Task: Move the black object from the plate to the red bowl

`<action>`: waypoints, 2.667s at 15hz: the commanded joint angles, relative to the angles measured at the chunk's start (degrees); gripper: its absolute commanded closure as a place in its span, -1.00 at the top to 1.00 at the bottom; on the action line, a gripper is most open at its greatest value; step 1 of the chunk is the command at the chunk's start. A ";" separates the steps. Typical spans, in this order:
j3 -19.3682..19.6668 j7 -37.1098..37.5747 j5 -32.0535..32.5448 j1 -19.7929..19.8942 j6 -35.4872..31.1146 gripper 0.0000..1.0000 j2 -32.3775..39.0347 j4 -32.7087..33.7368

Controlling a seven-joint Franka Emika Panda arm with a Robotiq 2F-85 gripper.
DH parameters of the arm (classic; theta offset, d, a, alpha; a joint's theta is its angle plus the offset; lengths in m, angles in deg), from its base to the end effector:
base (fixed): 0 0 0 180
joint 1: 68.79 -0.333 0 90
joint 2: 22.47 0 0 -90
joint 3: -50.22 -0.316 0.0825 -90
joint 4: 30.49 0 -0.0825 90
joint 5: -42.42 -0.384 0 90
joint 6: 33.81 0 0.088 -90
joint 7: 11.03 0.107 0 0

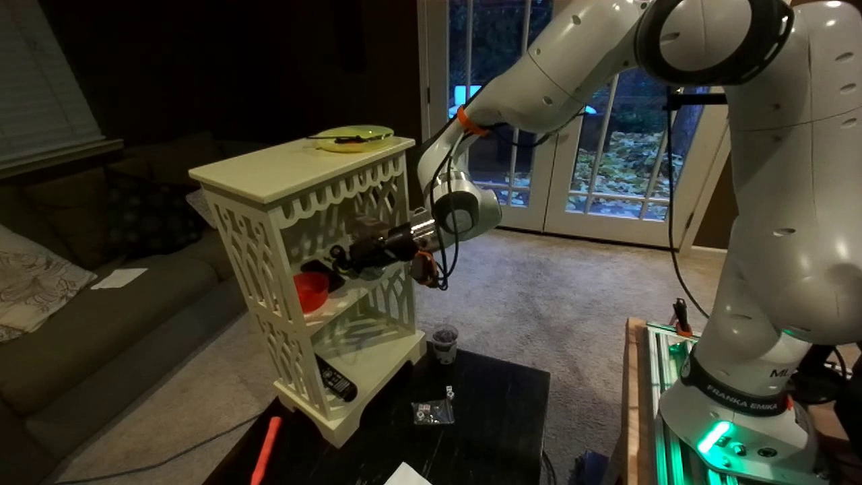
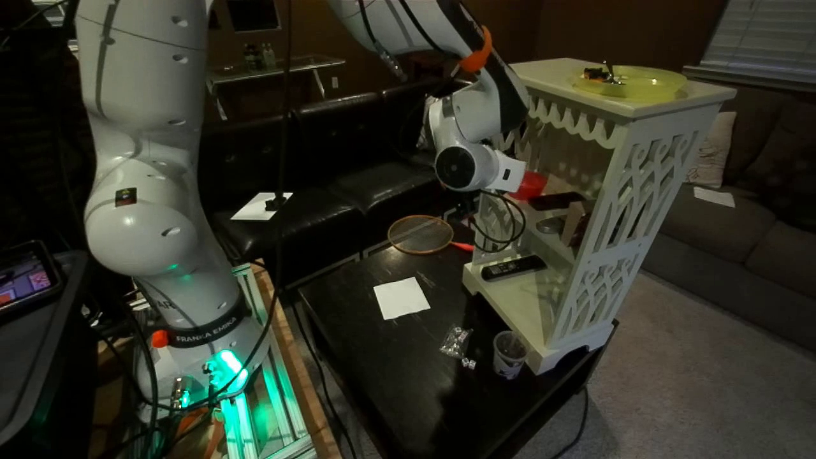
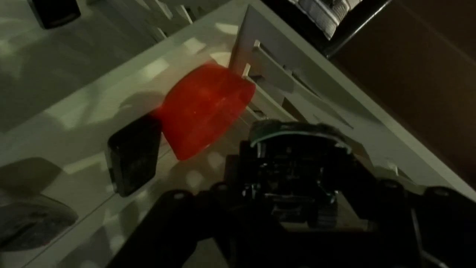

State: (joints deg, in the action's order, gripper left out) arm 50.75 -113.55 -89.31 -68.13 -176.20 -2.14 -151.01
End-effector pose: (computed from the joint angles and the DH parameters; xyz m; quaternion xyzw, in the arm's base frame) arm 0.5785 -0.0153 0.2457 -0.8131 0.1363 -0.4491 0.3445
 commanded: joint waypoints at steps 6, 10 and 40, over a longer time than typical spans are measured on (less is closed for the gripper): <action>6.01 -13.03 -12.35 -4.94 -0.16 -0.16 4.06 7.02; 8.75 -14.19 -12.11 -4.07 0.20 -0.16 6.62 12.71; 10.78 -46.52 -11.85 -8.45 -6.77 -0.16 9.71 14.99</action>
State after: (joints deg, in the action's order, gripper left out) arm 61.43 -157.79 -101.41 -75.80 -179.80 7.18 -137.06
